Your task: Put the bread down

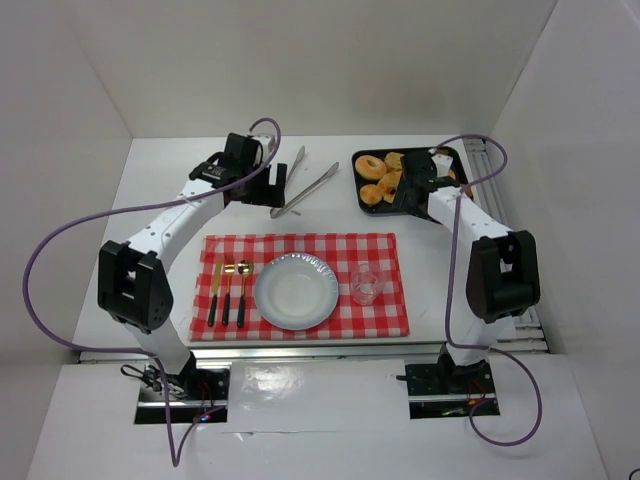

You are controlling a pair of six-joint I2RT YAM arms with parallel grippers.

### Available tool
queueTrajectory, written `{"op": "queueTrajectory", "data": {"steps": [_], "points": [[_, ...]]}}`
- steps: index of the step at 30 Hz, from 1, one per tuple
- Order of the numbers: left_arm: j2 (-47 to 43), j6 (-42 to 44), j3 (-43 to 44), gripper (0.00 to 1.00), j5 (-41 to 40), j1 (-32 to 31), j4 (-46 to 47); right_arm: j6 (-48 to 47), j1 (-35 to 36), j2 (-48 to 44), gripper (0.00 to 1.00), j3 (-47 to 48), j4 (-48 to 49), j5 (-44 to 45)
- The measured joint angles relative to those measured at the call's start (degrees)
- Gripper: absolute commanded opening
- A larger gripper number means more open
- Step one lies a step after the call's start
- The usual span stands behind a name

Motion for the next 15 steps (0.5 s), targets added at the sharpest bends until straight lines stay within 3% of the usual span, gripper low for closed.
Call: {"op": "queueTrajectory", "data": {"steps": [7, 15], "points": [[3.8, 0.0, 3.3, 1.0, -2.1, 0.0, -1.0, 0.2, 0.3, -1.0, 0.99, -1.7, 0.0, 0.3], [15.3, 1.7, 13.0, 1.0, -6.3, 0.0, -1.7, 0.2, 2.9, -3.8, 0.99, -2.0, -0.6, 0.7]]}}
